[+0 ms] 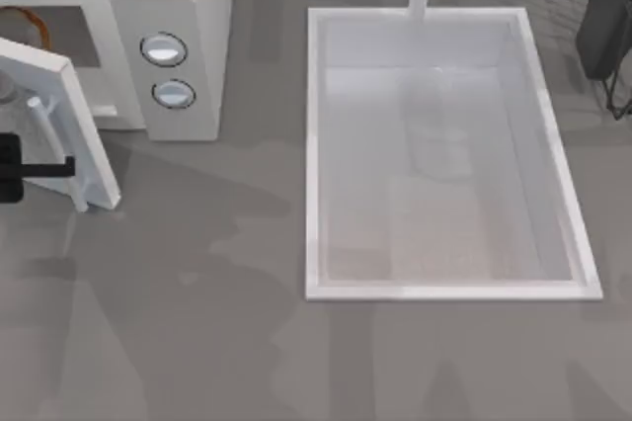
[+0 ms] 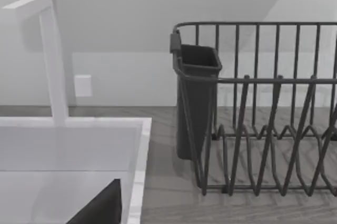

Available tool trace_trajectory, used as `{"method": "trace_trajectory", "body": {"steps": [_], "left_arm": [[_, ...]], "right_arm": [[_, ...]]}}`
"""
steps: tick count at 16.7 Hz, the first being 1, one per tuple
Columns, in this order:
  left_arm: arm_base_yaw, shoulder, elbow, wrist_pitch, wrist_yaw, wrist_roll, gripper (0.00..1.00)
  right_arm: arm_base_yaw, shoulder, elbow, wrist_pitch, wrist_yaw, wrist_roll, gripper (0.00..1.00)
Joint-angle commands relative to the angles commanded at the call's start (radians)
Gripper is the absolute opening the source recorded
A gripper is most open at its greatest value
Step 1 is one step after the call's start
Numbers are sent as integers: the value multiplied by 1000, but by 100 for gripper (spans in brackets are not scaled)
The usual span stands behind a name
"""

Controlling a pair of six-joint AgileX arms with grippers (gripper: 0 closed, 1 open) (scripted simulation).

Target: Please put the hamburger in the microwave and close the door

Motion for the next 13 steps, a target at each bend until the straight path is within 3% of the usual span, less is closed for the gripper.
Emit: {"method": "trace_trajectory", "body": {"steps": [7,13], "left_arm": [[2,15,17,1,-1,-1,0],[-12,209,226,-14,-8,-9,0]], "right_arm": [[0,0,0,0,0,0,100],[0,0,0,0,0,0,100]]}}
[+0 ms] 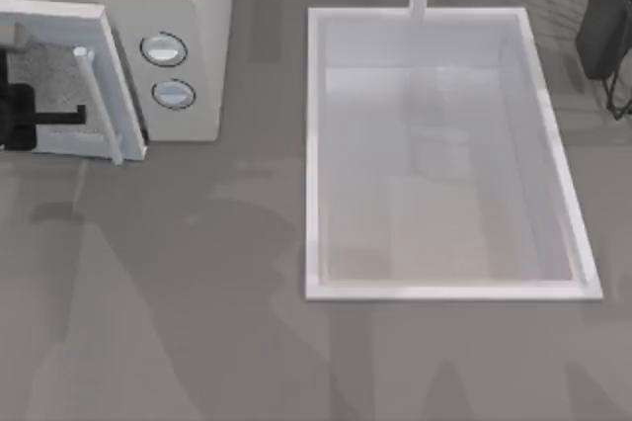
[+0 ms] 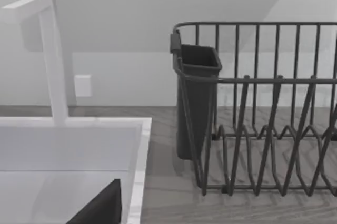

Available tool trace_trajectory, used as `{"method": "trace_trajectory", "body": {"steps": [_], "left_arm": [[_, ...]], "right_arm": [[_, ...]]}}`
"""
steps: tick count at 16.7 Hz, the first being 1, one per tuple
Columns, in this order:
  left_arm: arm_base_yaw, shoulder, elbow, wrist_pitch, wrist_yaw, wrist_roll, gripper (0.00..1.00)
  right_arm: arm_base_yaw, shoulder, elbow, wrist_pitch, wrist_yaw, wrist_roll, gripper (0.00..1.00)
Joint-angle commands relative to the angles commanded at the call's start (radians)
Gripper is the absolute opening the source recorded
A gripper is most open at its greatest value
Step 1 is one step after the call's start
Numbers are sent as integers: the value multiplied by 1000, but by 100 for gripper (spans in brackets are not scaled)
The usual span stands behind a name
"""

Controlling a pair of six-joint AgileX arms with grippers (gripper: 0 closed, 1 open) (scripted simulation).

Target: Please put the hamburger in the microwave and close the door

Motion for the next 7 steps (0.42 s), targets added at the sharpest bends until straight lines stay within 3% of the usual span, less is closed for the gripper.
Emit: {"method": "trace_trajectory", "body": {"steps": [7], "left_arm": [[-11,161,173,-13,-6,-7,0]], "right_arm": [[0,0,0,0,0,0,100]]}}
